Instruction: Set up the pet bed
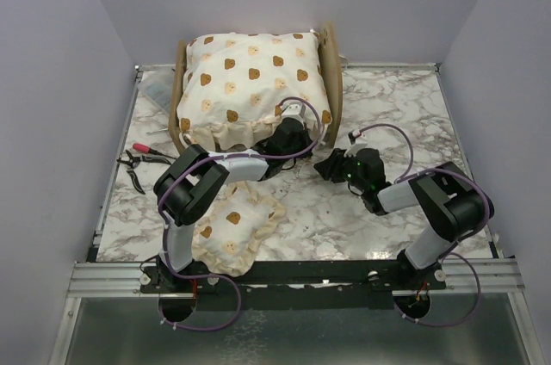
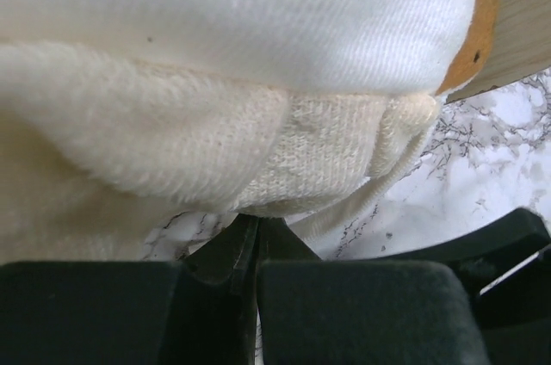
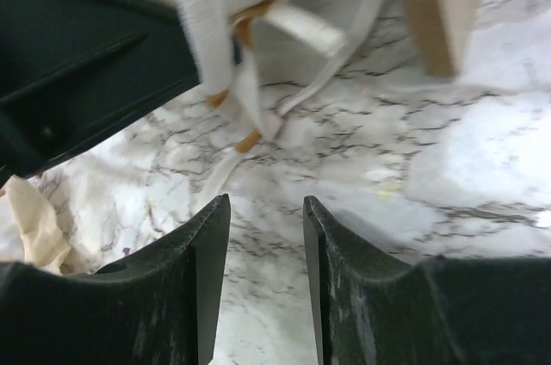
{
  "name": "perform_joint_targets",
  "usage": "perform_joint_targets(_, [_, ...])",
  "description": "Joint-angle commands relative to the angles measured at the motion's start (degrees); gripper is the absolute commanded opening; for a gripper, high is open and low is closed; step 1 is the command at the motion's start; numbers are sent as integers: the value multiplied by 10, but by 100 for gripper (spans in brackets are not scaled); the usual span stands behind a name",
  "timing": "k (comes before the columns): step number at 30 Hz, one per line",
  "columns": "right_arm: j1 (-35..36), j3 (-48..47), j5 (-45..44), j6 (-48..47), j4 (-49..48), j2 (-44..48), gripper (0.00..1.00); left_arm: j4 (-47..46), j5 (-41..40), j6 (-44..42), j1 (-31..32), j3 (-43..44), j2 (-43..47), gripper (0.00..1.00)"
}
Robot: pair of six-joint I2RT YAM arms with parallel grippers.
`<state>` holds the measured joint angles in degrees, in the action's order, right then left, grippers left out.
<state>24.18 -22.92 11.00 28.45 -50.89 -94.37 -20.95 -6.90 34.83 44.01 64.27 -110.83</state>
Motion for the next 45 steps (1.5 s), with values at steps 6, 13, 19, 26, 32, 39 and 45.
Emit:
perform_joint_targets(6, [91,-25,-99,-38,-46,-44,54,-15,2,46,3,2,8,0])
perform_joint_targets(13, [135,-59,-211,-70,-19,-86,54,-24,8,58,2,-2,10,0])
perform_joint_targets(19, [165,-87,-315,-72,60,-102,52,-27,6,63,3,-7,14,0])
perform_joint_targets(26, [177,-109,-374,-22,157,-105,36,-33,5,66,3,-10,14,0])
perform_joint_targets(32, [177,-107,-377,13,178,-95,35,-37,4,70,3,-11,14,0])
perform_joint_targets(39, [181,-72,-352,-5,89,-91,40,-42,16,95,2,-16,20,0])
perform_joint_targets(45, [193,-48,-342,-27,19,-83,49,-41,22,132,-3,-20,17,0])
